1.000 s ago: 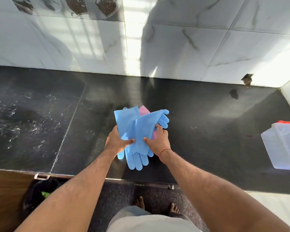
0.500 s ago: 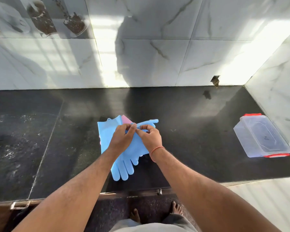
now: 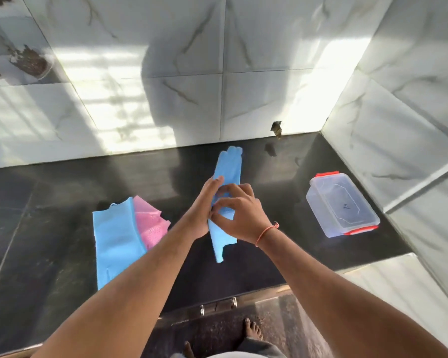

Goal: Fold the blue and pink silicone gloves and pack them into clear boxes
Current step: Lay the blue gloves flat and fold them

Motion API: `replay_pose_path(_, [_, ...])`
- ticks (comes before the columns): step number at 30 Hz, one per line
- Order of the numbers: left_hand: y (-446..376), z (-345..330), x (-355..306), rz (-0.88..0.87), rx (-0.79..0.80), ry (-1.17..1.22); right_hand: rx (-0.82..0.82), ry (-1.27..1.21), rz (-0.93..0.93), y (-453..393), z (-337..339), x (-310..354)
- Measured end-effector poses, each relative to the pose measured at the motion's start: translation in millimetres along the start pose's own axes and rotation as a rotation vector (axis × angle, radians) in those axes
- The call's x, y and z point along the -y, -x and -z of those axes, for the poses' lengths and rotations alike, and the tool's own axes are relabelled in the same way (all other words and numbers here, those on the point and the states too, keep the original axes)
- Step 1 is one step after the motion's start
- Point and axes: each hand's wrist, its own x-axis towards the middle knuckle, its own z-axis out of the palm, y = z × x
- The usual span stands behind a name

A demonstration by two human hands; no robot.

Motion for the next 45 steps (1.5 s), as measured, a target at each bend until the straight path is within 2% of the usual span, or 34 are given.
replay_pose_path(2, [-7,-15,6,0.06,-0.044,0.087,-0.009,0.005,0.03,8,12,-16])
replay_pose_path(4, [-15,-25,17,0.094,-0.125,0.191,-0.144,-0.149,-0.013,14,19,-36])
replay_pose_path(6, [-21,-31,28,0.088,-0.137,0.263,-0.296,-0.287,-0.176,22,21,-57])
replay_pose_path(7, [-22,-32,33,0.078,-0.117,0.276,-0.315,-0.357,-0.289,27,22,-68])
replay_pose_path(9, [-22,-35,41,0.069,-0.101,0.291,-0.183,-0.593,-0.484,38,23,-85])
replay_pose_path(12, [-26,-37,47,0.032,-0.108,0.271,0.086,-0.923,-0.566,54,24,-104])
replay_pose_path(17, [-28,-27,53,0.057,-0.225,0.18,0.347,-1.025,-0.618,68,12,-116])
replay_pose_path(20, [-24,-13,59,0.072,-0.287,0.154,0.429,-0.969,-0.686,74,-4,-114])
replay_pose_path(25, [-15,17,78,0.077,-0.301,-0.024,0.387,-0.704,-0.804,82,-38,-116])
replay_pose_path(30, [-21,25,92,0.065,-0.461,-0.262,0.402,-0.605,-0.846,89,-53,-120])
replay_pose_path(33, [-27,25,94,0.037,-0.511,-0.387,0.393,-0.566,-0.839,90,-58,-119])
replay_pose_path(41, [-43,37,85,0.042,-0.561,-0.467,0.372,-0.485,-0.842,78,-67,-109])
replay_pose_path(43, [-43,38,84,0.016,-0.585,-0.603,0.385,-0.457,-0.839,75,-65,-107])
replay_pose_path(45, [-42,40,86,-0.034,-0.675,-0.787,0.443,-0.353,-0.784,75,-59,-104])
